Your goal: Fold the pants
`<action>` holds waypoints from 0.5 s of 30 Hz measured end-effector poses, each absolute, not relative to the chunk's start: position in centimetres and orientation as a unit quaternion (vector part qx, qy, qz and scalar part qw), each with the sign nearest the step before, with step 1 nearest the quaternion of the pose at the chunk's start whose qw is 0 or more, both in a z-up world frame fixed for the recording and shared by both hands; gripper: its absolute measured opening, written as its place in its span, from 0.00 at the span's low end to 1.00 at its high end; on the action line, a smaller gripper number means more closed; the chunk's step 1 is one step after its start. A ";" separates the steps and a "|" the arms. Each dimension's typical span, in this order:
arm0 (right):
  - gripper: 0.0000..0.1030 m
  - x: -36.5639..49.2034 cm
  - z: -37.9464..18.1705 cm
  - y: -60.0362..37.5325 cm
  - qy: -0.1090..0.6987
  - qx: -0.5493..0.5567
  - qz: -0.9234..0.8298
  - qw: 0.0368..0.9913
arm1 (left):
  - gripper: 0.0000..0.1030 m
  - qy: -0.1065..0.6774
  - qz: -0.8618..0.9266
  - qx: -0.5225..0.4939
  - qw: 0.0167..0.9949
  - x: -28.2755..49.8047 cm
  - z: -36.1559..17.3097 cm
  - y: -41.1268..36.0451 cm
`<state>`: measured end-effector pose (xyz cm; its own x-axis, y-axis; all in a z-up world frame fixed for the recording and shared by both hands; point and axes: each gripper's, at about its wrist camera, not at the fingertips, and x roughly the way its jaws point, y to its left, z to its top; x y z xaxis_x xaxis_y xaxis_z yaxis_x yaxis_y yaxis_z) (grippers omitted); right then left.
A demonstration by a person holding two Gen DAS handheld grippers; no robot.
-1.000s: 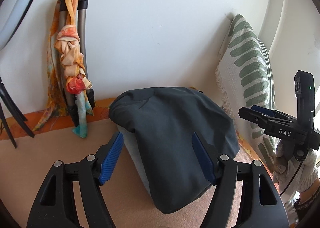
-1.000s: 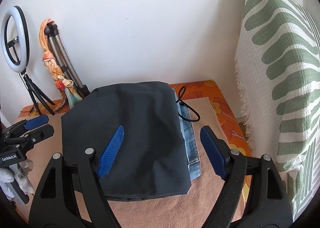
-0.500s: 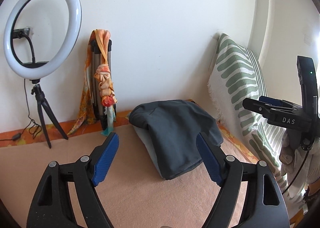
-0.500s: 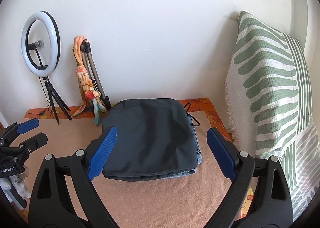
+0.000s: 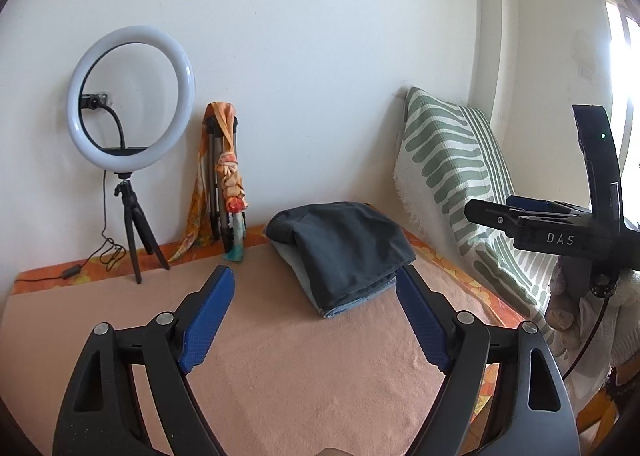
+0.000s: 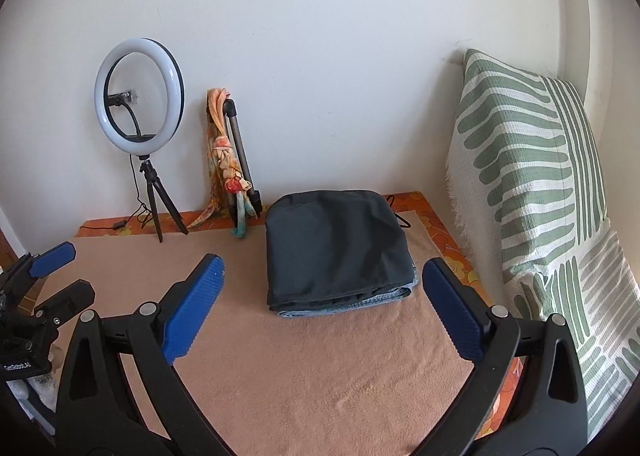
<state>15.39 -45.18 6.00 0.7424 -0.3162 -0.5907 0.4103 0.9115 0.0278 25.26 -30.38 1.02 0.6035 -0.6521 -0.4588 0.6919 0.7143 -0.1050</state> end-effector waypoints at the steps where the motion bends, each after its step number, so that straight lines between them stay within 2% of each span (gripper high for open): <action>1: 0.98 14.9 5.7 -44.8 0.302 0.081 -0.195 0.930 | 0.81 0.239 -0.376 0.043 0.894 24.7 0.8 -29.9; 15: 1.00 9.2 0.3 -41.0 0.307 0.092 -0.223 0.921 | 0.83 0.221 -0.369 0.065 0.900 19.1 -2.4 -26.3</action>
<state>9.16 -40.98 0.29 0.7123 -0.3535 -0.6064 0.4661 0.8842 0.0320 19.13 -26.27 -2.40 0.6302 -0.6352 -0.4464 0.6931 0.7194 -0.0451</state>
